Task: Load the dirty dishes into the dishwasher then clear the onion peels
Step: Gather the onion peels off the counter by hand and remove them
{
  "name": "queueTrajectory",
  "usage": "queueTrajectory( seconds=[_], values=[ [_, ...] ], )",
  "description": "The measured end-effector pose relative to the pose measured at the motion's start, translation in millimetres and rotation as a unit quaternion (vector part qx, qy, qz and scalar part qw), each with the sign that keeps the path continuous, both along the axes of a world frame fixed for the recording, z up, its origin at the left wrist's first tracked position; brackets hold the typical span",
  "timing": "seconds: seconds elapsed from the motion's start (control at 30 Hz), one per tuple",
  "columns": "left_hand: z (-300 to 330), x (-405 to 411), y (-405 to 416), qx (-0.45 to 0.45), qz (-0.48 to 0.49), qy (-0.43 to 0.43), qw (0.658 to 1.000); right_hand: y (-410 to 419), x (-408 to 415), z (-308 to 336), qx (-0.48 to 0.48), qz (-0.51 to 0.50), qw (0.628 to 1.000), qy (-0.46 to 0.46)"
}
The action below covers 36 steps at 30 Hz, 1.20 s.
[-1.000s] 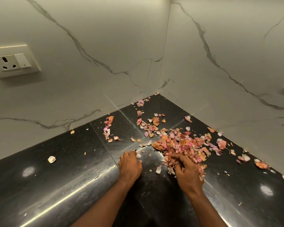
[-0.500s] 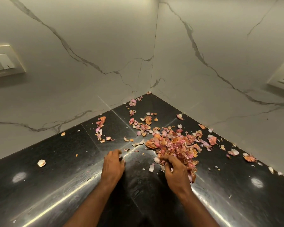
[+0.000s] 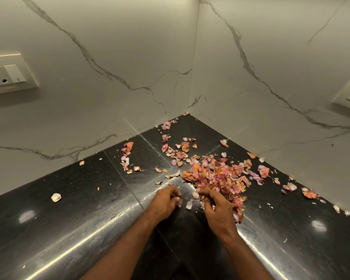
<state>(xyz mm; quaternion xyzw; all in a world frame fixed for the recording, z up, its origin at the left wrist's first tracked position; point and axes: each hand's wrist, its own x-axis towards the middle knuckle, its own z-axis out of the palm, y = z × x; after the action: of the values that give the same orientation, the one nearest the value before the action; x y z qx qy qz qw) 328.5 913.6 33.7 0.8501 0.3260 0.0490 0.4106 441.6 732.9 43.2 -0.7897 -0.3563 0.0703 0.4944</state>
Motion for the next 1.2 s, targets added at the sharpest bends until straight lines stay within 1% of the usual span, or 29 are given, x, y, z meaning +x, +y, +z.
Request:
queueTrajectory(
  seconds=[0.03,0.07,0.2,0.27,0.3,0.37,0.43,0.47,0.5,0.53,0.57,0.67,0.73,0.8,0.83,0.87,0.93,1.0,1.1,1.17,1.2],
  values=[
    [2,5,-8,-0.026,-0.022,-0.027,0.999,-1,1,0,0.001,-0.004,1.000,0.003],
    [2,10,-14,-0.032,-0.027,-0.045,0.998,-2,1,1,0.002,-0.006,1.000,0.005],
    [4,9,-11,-0.020,0.061,-0.102,0.993,-6,0,3,-0.007,-0.013,1.000,-0.011],
    [4,-2,1,-0.008,0.102,-0.121,0.987,-5,-1,0,-0.033,-0.002,0.999,-0.022],
    [4,-9,7,-0.004,0.123,-0.127,0.984,-3,-4,-2,-0.050,0.021,0.998,-0.018],
    [4,-20,17,-0.004,0.158,-0.136,0.978,6,-19,-4,-0.108,0.120,0.987,-0.003],
    [3,-27,21,-0.007,0.184,-0.141,0.973,20,-44,-9,-0.191,0.260,0.947,-0.019],
    [2,-30,22,-0.006,0.192,-0.137,0.972,27,-56,-13,-0.231,0.321,0.917,-0.055],
    [1,-34,22,0.001,0.196,-0.129,0.972,32,-65,-18,-0.264,0.364,0.888,-0.100],
    [-1,-37,22,0.012,0.193,-0.118,0.974,34,-71,-22,-0.291,0.383,0.866,-0.139],
    [-4,-41,23,0.027,0.187,-0.103,0.977,34,-72,-28,-0.308,0.382,0.856,-0.163],
    [-11,-54,25,0.058,0.171,-0.059,0.982,25,-54,-32,-0.349,0.319,0.866,-0.162],
    [-18,-61,28,0.068,0.158,-0.031,0.985,17,-30,-33,-0.376,0.251,0.879,-0.152],
    [-20,-64,27,0.088,0.132,0.005,0.987,12,-4,-30,-0.387,0.177,0.898,-0.111],
    [-19,-64,26,0.096,0.120,0.020,0.988,11,6,-25,-0.365,0.145,0.916,-0.076],
    [-18,-63,26,0.098,0.110,0.028,0.989,10,13,-18,-0.319,0.115,0.940,-0.044],
    [-17,-59,25,0.094,0.096,0.040,0.990,9,25,-3,-0.200,0.050,0.978,-0.011],
    [-15,-53,24,0.087,0.086,0.055,0.991,9,31,11,-0.114,-0.010,0.993,-0.001],
    [-13,-46,19,0.055,0.059,0.052,0.995,13,34,20,-0.081,-0.045,0.996,-0.003],
    [-13,-43,14,0.042,0.044,0.046,0.997,16,32,22,-0.088,-0.046,0.995,-0.018],
    [-14,-42,12,0.037,0.045,0.045,0.997,17,29,23,-0.108,-0.036,0.993,-0.023]
  ],
)
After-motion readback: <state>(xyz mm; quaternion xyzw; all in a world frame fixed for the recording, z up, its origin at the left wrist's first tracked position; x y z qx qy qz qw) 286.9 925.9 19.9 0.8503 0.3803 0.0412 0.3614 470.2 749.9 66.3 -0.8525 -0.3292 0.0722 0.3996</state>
